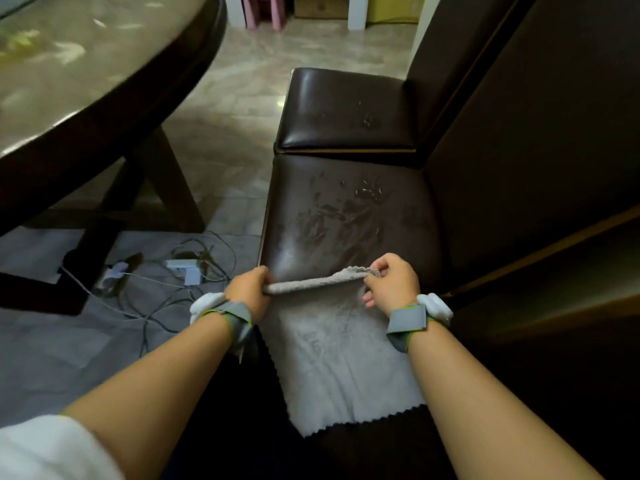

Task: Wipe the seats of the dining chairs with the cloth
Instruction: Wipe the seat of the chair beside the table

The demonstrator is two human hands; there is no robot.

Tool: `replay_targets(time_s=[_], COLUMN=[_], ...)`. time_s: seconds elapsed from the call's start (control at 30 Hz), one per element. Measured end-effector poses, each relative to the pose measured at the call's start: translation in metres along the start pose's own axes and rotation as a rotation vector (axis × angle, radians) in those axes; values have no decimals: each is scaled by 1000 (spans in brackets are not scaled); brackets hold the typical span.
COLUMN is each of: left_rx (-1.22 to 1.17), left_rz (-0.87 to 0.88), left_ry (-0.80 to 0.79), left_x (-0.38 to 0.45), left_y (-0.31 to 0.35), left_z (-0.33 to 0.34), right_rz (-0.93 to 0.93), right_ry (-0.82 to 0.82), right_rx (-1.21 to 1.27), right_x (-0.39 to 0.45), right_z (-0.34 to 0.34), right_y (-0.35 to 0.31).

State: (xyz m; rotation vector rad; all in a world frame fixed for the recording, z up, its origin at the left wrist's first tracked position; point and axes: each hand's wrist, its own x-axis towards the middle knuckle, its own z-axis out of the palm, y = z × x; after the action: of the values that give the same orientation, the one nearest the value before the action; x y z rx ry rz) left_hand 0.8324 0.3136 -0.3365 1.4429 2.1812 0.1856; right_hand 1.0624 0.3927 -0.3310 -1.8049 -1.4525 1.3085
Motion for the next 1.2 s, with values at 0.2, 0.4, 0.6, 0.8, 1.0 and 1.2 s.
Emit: replay_targets(time_s=[0.2, 0.4, 0.6, 0.8, 1.0, 1.2], left_rx=[-235, 63, 260, 232, 249, 265], left_rz=[-121, 234, 298, 232, 248, 278], left_ry=[559, 101, 177, 207, 226, 119], left_x=[45, 24, 52, 88, 132, 174], left_y=[20, 24, 12, 21, 29, 35], left_z=[-15, 85, 96, 86, 72, 48], right_rz=[-303, -352, -425, -473, -491, -511], right_ry=[218, -36, -33, -12, 27, -21], right_rx=[-17, -897, -1032, -1048, -1031, -1047], right_x=[26, 11, 43, 83, 122, 167], right_z=[30, 82, 88, 95, 98, 98], right_y=[-24, 32, 39, 16, -2, -23])
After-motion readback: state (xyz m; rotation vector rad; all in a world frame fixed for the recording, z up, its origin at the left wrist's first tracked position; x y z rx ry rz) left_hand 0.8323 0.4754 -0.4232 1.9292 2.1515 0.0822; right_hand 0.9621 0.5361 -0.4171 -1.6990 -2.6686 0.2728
